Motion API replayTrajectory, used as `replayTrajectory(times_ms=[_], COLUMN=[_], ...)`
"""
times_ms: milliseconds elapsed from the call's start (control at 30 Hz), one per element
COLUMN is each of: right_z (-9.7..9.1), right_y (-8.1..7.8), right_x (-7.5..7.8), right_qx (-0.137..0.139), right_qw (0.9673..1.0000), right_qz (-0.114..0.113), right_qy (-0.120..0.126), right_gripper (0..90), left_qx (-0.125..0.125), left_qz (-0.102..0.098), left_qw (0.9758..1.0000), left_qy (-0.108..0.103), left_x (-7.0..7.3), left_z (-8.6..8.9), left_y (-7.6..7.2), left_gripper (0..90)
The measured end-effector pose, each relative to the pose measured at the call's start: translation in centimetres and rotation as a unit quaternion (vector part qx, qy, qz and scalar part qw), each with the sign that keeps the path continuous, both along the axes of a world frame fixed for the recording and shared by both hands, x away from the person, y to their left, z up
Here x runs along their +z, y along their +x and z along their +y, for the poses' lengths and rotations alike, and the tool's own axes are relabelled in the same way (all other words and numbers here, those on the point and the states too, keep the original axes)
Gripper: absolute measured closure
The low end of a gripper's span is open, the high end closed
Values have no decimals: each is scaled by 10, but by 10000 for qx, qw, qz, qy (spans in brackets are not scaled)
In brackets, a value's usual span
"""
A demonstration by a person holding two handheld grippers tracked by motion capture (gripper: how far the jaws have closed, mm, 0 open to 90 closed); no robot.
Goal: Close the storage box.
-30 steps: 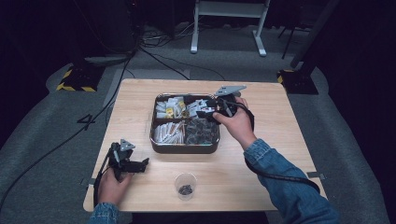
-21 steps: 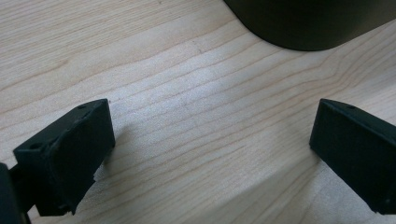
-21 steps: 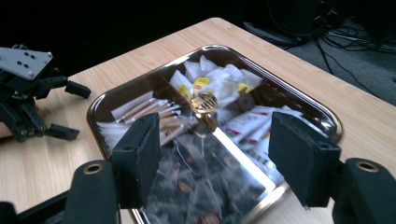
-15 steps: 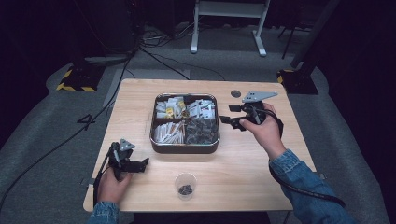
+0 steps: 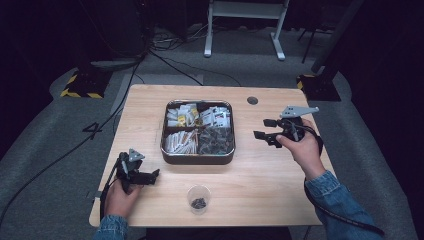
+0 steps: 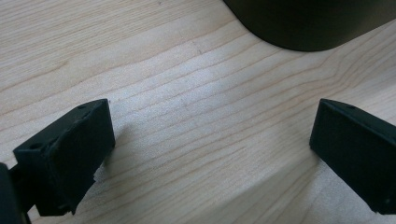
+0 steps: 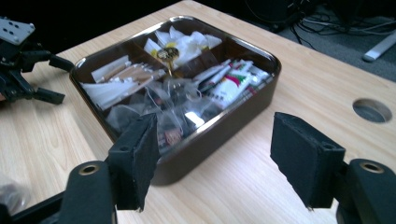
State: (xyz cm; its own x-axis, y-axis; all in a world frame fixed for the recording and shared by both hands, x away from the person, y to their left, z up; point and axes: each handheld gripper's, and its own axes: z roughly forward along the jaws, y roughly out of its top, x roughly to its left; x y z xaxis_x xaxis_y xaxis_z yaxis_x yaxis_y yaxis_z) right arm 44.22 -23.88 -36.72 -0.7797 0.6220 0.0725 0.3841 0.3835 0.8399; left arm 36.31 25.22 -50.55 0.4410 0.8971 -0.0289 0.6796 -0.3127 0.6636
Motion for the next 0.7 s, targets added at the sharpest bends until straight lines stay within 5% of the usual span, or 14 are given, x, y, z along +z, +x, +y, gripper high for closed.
replayTrajectory(times_ms=[200,300,367,700], right_z=[-24,-33,-37,-59], right_y=[-6,-5,-4,-6], right_x=[-13,-19,-21,-42], right_qx=[-13,-166,-231,-546], right_qw=[9999,9996,9996,9978], right_qz=[107,147,135,274], right_qy=[-10,184,-62,-265], right_gripper=[312,315,315,310], left_qx=[1,7,7,-2], left_qz=[1,-25,-15,-7], left_qw=[10000,10000,10000,10000], left_qy=[-2,10,4,3], left_x=[0,0,0,0], left_z=[0,0,0,0], left_y=[0,0,0,0], left_gripper=[3,4,3,3])
